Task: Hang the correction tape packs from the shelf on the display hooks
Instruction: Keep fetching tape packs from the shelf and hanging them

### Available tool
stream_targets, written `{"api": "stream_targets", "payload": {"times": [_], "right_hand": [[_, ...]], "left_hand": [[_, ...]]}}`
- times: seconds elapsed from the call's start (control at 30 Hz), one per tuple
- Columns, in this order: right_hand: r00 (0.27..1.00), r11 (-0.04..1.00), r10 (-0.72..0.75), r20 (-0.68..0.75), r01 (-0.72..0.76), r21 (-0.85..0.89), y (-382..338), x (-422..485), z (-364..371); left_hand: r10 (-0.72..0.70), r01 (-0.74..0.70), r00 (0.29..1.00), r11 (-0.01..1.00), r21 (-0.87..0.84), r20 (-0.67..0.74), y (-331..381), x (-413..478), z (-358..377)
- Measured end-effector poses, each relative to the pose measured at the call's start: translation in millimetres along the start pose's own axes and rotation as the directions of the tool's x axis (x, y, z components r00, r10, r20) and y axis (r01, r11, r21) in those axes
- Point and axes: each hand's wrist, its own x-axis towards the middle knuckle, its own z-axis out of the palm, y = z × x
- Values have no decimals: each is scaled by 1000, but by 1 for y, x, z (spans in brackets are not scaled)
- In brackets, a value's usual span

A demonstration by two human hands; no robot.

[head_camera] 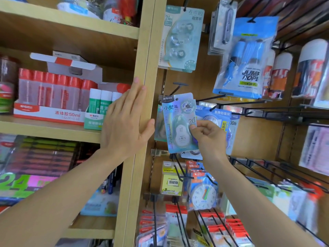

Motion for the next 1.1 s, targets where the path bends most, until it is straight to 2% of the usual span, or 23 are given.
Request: {"api": "stream_targets", "payload": {"times": [0.23,0.33,0.43,0.5,0.57,0.6,0.67,0.7,0.77,0.83,1.1], "right_hand": [[999,999,35,4,-35,-6,2,-3,3],[1000,997,6,28,-4,-83,0,0,7],[991,954,-128,32,132,-269,1,-2,8],[953,885,-302,-20,272,-377,1,-9,5],[846,748,-533,24,484,-454,0,-14,2],[771,624,-625,121,587,-515,1,-13,2],[650,318,-649,396,705,-634,5,-8,3],[627,183,-597,501,714,-676,7,-4,5],[640,5,-474,604,689,-725,11,2,11],[667,-97,-380,641,660,-745,11,8,20],[778,-316,-62,625,578,-752,0,41,56]], "left_hand": [[0,0,1000,1000,3,-3,-1,0,-1],[1,-1,1000,1000,7,6,0,-1,-1],[2,-2,1000,1000,-6,4,0,0,-2],[4,-4,1000,1000,-15,2,0,-1,-2],[9,-9,1000,1000,-11,-3,0,-1,-1],[9,-9,1000,1000,-7,-4,0,-1,-1],[5,-5,1000,1000,-6,-4,1,-1,-2],[5,-5,1000,1000,-7,-4,1,-1,-2],[8,-8,1000,1000,-11,-6,1,-1,-1],[9,-9,1000,1000,-9,-6,1,-2,-1],[9,-10,1000,999,-32,-6,0,-1,0]]}}
